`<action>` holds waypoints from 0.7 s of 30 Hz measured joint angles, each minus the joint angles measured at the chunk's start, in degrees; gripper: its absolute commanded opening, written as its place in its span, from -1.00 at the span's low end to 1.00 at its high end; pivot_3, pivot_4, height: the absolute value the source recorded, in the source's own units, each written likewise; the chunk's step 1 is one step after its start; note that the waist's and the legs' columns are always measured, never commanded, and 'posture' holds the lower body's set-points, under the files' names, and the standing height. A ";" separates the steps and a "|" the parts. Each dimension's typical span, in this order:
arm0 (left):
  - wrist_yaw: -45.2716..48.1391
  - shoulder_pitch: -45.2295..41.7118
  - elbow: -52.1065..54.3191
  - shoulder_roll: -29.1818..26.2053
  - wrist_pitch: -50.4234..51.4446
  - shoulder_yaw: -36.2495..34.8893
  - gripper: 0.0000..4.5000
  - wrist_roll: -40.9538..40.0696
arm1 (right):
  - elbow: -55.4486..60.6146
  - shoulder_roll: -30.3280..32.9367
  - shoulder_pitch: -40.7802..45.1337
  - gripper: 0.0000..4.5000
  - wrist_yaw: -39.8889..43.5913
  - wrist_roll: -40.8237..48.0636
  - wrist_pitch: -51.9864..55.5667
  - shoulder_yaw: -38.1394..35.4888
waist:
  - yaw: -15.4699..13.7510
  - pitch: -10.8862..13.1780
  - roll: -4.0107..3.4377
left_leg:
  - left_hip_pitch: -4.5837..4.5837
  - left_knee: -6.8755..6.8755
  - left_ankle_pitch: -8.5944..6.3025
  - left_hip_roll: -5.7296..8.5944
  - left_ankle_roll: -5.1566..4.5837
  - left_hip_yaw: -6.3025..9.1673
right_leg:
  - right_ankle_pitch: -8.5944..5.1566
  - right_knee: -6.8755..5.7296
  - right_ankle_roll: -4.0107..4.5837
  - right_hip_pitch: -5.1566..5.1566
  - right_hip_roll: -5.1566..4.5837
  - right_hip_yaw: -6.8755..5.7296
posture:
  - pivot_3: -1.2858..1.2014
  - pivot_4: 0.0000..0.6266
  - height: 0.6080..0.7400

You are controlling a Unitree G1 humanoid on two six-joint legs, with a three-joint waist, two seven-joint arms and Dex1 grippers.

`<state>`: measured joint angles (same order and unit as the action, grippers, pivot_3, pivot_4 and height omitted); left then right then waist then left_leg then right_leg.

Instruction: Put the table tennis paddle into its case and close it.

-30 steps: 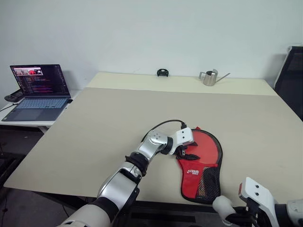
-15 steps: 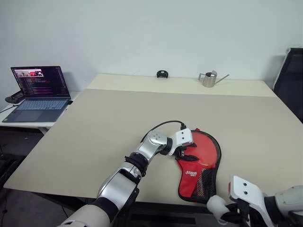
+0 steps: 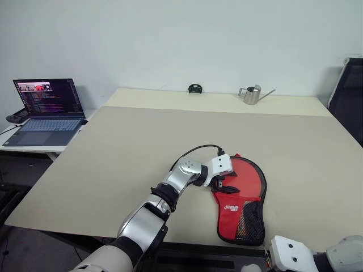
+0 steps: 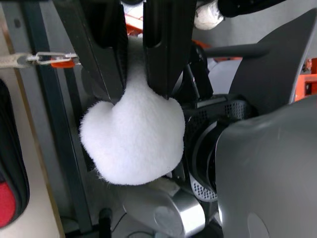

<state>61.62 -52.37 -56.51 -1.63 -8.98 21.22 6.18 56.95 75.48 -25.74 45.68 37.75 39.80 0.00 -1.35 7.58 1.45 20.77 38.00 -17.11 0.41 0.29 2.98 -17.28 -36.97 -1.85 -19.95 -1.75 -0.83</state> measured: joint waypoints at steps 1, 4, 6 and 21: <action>0.05 0.00 0.00 0.00 0.00 0.00 0.34 0.00 | 0.00 -0.17 0.38 -0.99 -0.08 0.00 0.05 0.38 | -0.01 -0.01 -0.02 | 0.00 0.00 0.00 0.00 0.00 0.00 | 0.00 0.00 0.00 0.00 0.00 0.00 | 0.03 -0.52 1.00; 0.09 -0.01 0.00 0.00 0.00 0.00 0.34 0.00 | 0.04 -0.70 1.82 -0.99 -0.75 -0.05 0.69 1.65 | -0.01 -0.01 -0.02 | 0.00 -0.01 0.00 0.00 0.00 0.00 | -0.01 0.00 -0.01 -0.01 0.00 0.00 | 0.03 -0.52 1.00; 0.05 0.01 0.00 -0.02 0.00 -0.01 0.34 0.00 | 0.30 -2.51 3.58 -0.99 -1.86 -0.72 1.53 3.11 | -0.01 0.00 0.00 | 0.00 -0.01 0.00 0.00 0.01 0.01 | -0.01 0.00 -0.01 -0.01 -0.01 0.00 | 0.03 -0.52 1.00; -0.26 0.23 0.24 -0.02 0.08 -0.01 0.34 0.02 | 0.21 -11.48 11.69 0.31 -4.72 -1.39 5.77 6.27 | 0.03 0.00 -0.01 | -0.01 0.00 0.00 0.01 0.01 -0.01 | -0.01 -0.01 -0.02 -0.01 -0.04 0.00 | 0.03 -0.52 1.00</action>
<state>61.35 -52.14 -56.27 -1.65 -8.90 21.21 6.20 57.16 64.00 -14.05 40.97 36.36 45.57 6.27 -1.33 7.57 1.44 20.77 38.00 -17.11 0.41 0.30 2.98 -17.28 -36.98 -1.87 -19.97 -1.79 -0.83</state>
